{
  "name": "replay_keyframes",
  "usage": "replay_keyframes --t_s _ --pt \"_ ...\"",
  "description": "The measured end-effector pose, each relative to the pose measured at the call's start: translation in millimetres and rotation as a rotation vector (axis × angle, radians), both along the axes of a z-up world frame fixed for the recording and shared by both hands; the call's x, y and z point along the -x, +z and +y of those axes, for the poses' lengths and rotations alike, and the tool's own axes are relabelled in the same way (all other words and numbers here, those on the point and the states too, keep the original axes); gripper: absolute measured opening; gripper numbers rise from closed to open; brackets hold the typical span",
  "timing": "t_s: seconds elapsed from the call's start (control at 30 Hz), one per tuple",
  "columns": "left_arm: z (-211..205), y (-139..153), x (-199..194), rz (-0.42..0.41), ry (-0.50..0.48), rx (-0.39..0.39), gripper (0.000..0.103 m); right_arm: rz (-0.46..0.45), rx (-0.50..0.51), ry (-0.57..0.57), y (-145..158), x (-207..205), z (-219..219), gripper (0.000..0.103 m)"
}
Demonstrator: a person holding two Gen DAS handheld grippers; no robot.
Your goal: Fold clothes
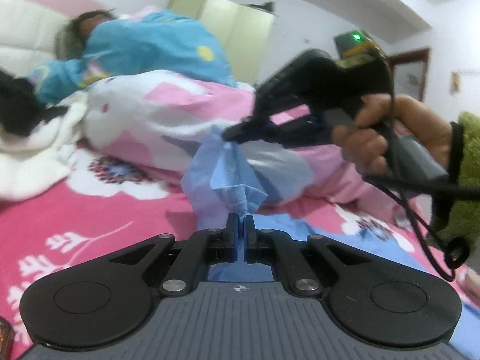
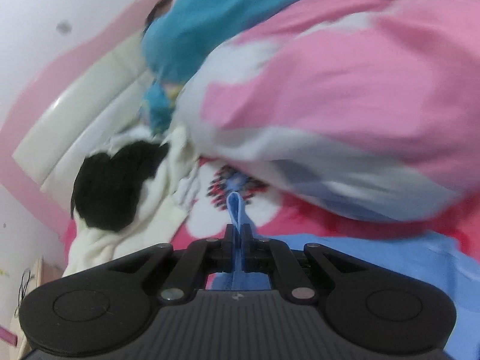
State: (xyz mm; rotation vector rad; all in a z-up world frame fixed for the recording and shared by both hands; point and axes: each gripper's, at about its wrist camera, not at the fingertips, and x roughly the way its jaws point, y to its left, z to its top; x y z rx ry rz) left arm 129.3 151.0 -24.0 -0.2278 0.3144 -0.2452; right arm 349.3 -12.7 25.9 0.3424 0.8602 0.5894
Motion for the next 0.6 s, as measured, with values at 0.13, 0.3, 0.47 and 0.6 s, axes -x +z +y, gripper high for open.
replay_keyframes --t_s 0.13,0.3,0.47,0.6 --pt "-13.7 -4.2 -3.3 0.015 -0.093 -0.063 0.001 0.019 -0.069 -0.107 -23.8 26.3 -55.2 0.003" --pt "-29.6 -23.8 -19.9 0.15 -0.184 -0.148 0.003 0.101 -0.031 -0.228 -79.7 32.6 -97.0 0.003" --pt "-35.1 -31.0 -24.4 0.195 -0.228 -0.16 0.021 0.227 -0.055 -0.308 -117.7 32.8 -125.1 0.008" --pt "-23.8 -26.0 -22.9 0.178 -0.236 -0.073 0.024 0.198 -0.042 -0.352 -111.0 41.7 -133.9 0.02"
